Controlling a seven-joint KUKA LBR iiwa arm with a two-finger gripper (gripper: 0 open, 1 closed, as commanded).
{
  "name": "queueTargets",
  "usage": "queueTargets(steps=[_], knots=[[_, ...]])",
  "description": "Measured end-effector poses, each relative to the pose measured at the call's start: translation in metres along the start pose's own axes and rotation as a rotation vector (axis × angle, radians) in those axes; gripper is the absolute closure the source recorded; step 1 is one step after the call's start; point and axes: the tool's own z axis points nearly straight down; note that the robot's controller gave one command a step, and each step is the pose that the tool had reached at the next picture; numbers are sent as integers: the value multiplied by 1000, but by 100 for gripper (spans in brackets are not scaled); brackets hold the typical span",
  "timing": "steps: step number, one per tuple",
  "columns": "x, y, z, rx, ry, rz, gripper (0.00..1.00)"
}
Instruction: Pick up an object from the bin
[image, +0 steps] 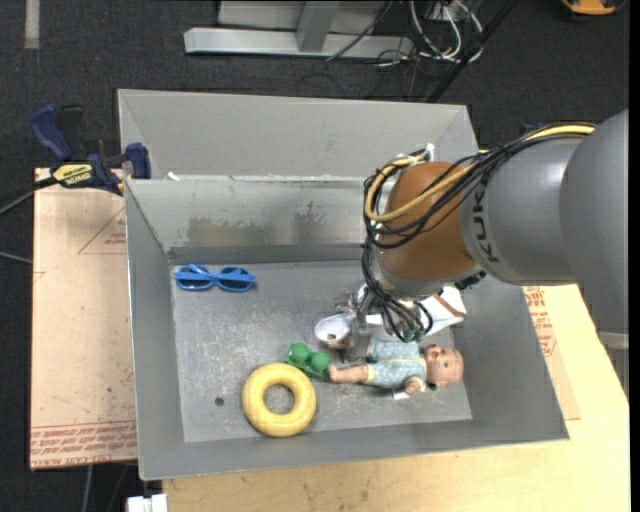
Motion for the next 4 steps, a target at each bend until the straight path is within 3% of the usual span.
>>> queueTargets(steps=[1, 2, 3, 4], knots=[[0, 0, 0, 0, 0, 0, 100], [-8, 9, -116, -2, -3, 42, 100], [-8, 9, -116, -2, -3, 42, 100], [-3, 9, -155, -2, 6, 43, 100]])
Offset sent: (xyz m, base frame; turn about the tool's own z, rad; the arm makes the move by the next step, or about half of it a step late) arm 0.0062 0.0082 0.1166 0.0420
